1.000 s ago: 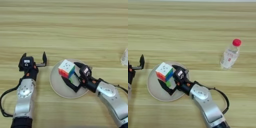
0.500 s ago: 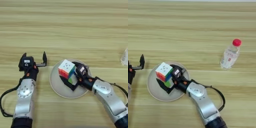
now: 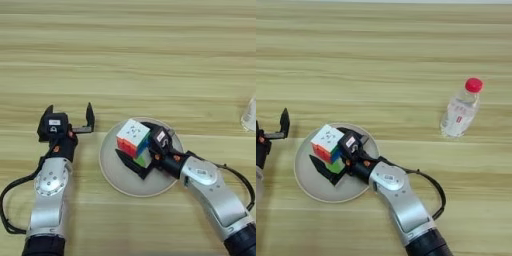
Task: Move the objects on the table
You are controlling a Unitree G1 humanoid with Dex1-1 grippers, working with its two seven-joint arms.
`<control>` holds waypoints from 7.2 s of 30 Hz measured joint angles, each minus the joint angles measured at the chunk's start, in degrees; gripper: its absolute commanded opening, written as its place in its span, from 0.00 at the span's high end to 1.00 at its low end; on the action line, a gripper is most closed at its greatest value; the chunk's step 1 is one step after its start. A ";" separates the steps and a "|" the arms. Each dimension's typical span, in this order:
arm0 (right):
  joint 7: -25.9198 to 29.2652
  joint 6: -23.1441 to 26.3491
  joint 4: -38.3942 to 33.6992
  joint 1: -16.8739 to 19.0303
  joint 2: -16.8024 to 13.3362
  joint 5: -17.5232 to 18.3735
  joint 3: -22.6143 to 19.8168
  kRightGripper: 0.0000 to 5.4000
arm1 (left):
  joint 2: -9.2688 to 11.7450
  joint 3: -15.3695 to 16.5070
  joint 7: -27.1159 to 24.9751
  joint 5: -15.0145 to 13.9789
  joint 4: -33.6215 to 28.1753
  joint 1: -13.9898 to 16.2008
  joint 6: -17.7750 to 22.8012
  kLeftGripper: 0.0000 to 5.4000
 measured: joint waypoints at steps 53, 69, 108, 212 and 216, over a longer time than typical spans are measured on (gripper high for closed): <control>-7.34 2.28 -14.25 9.50 -5.95 0.94 -14.99 0.39 | -0.02 -0.10 0.65 0.19 -0.21 0.00 0.02 0.00; -9.58 1.16 -12.17 11.91 -6.95 0.94 -19.26 0.39 | 0.01 -0.02 0.63 0.17 -0.19 0.00 0.01 0.00; -11.14 -0.15 -4.21 11.05 -6.79 0.22 -20.00 0.05 | 0.02 0.03 0.64 0.17 0.25 -0.07 0.01 0.00; -21.24 2.37 5.56 -8.67 -10.69 7.47 -40.12 0.00 | 0.12 0.04 0.46 0.17 0.60 -0.18 -0.02 0.00; -20.86 2.22 6.49 -8.83 -10.75 7.45 -40.11 0.00 | 0.12 0.04 0.46 0.17 0.60 -0.18 -0.02 0.00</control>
